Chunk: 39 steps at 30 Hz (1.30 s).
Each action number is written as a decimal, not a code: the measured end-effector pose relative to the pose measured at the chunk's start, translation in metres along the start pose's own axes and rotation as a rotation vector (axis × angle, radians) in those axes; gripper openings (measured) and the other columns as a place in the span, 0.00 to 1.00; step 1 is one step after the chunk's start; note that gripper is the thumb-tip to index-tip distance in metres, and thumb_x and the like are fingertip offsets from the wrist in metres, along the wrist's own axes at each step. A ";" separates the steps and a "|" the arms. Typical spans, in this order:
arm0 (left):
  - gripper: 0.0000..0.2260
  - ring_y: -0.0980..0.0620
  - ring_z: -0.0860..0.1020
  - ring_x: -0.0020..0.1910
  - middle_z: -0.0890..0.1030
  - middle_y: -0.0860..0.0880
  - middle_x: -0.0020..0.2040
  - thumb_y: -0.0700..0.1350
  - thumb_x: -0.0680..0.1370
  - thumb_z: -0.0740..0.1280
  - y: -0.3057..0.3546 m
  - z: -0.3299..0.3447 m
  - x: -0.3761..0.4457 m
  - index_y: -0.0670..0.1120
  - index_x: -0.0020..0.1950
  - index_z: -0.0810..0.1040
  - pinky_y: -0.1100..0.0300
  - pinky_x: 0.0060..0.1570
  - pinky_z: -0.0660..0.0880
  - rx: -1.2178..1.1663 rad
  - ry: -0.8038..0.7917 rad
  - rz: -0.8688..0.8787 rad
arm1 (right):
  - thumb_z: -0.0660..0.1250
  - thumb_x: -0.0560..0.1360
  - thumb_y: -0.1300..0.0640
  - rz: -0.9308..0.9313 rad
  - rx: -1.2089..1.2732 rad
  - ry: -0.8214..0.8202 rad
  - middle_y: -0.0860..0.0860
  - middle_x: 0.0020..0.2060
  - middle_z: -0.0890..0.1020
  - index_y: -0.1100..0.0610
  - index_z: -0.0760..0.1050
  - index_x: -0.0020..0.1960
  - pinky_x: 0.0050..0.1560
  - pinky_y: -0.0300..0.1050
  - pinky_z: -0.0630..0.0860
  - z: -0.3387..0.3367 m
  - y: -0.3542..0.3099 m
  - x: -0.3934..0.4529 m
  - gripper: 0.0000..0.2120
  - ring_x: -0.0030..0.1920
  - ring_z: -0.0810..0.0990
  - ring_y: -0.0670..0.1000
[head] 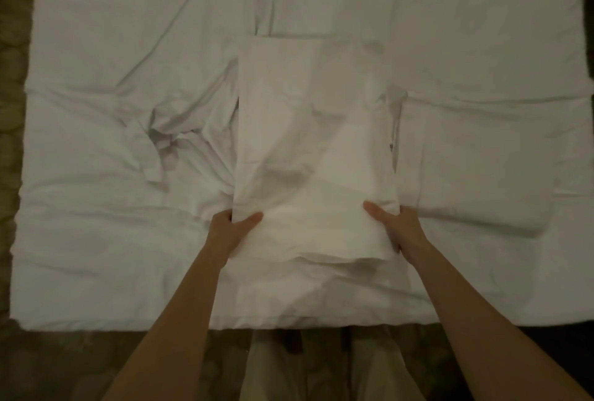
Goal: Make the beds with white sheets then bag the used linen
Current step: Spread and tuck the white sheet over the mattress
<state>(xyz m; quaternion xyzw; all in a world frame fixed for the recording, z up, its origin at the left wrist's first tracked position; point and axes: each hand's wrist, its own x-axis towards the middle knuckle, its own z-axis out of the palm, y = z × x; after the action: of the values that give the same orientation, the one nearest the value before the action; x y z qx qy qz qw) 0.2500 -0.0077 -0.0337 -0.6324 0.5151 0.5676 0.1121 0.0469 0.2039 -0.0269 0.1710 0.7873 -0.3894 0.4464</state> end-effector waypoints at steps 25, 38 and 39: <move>0.27 0.48 0.84 0.49 0.84 0.42 0.51 0.57 0.78 0.63 0.201 -0.040 0.052 0.38 0.66 0.65 0.60 0.41 0.82 -0.858 -0.345 0.062 | 0.60 0.76 0.45 -0.205 0.409 -0.392 0.53 0.51 0.85 0.60 0.73 0.59 0.36 0.36 0.78 -0.024 -0.209 0.037 0.21 0.41 0.84 0.49; 0.07 0.51 0.84 0.46 0.85 0.47 0.48 0.42 0.75 0.71 0.194 -0.039 0.078 0.42 0.51 0.81 0.59 0.45 0.80 -0.262 -0.169 0.186 | 0.70 0.75 0.51 -0.412 0.066 0.118 0.54 0.34 0.70 0.56 0.74 0.38 0.36 0.41 0.65 0.010 -0.188 0.098 0.11 0.35 0.68 0.49; 0.07 0.51 0.84 0.47 0.85 0.48 0.48 0.41 0.76 0.69 0.196 -0.036 0.078 0.42 0.53 0.80 0.60 0.44 0.80 -0.331 -0.136 0.234 | 0.69 0.75 0.51 -0.446 0.107 0.149 0.55 0.33 0.68 0.58 0.73 0.37 0.35 0.42 0.63 0.013 -0.188 0.097 0.13 0.35 0.66 0.50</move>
<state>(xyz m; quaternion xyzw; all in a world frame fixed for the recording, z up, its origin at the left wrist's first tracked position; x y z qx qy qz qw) 0.1055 -0.1619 -0.0002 -0.5383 0.4760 0.6950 -0.0253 -0.1144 0.0666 -0.0255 0.0445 0.8145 -0.5060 0.2802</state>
